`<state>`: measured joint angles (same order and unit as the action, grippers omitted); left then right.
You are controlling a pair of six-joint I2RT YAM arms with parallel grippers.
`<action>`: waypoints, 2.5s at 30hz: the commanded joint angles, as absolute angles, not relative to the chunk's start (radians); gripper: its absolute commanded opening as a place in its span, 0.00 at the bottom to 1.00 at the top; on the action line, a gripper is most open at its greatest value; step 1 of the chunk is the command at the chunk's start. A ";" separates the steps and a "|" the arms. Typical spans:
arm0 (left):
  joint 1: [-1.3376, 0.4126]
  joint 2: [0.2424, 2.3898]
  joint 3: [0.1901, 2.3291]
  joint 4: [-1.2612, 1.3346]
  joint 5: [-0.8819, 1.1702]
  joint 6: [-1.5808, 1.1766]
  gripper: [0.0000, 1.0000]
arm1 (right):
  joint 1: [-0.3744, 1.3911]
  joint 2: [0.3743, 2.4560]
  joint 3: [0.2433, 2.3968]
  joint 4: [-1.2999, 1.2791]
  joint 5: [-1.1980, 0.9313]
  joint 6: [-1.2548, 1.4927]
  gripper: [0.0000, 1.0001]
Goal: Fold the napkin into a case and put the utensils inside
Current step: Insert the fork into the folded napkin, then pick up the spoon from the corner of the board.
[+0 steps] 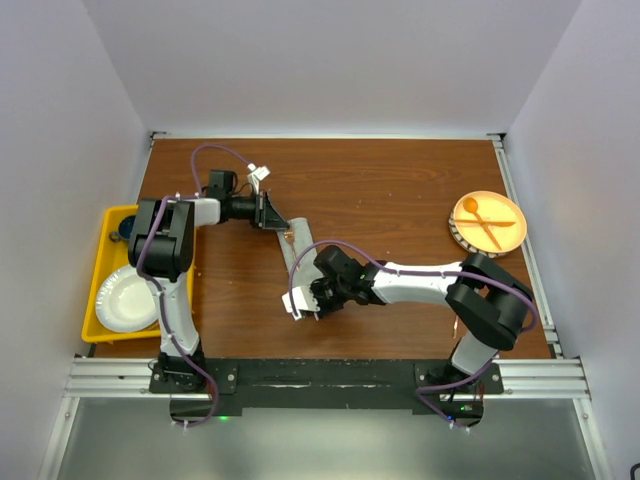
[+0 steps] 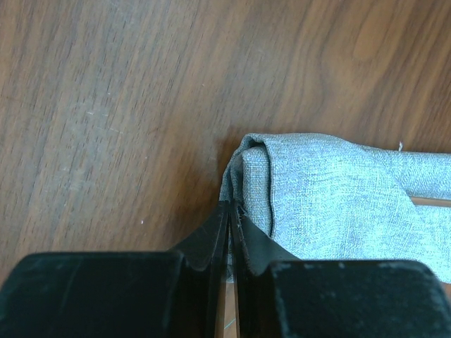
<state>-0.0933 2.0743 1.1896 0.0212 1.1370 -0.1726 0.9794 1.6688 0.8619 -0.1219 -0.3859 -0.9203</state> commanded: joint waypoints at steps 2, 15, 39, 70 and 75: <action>-0.103 2.026 1.169 0.041 1.152 -0.152 0.00 | 0.982 1.667 0.870 -0.074 -0.362 -0.910 0.08; -0.103 1.987 1.192 -0.035 1.101 -0.080 0.31 | 0.982 1.657 0.877 -0.109 -0.379 -0.922 0.13; -0.061 1.568 1.109 0.211 0.640 0.101 1.00 | 0.846 1.212 0.902 -0.414 -0.220 -0.416 0.40; -0.048 1.623 1.180 0.319 0.949 -0.049 1.00 | -0.219 1.643 1.380 -1.241 -0.400 -1.199 0.52; -0.048 1.654 1.206 0.331 0.976 -0.083 1.00 | -0.216 1.819 1.472 -1.325 -0.350 -1.399 0.45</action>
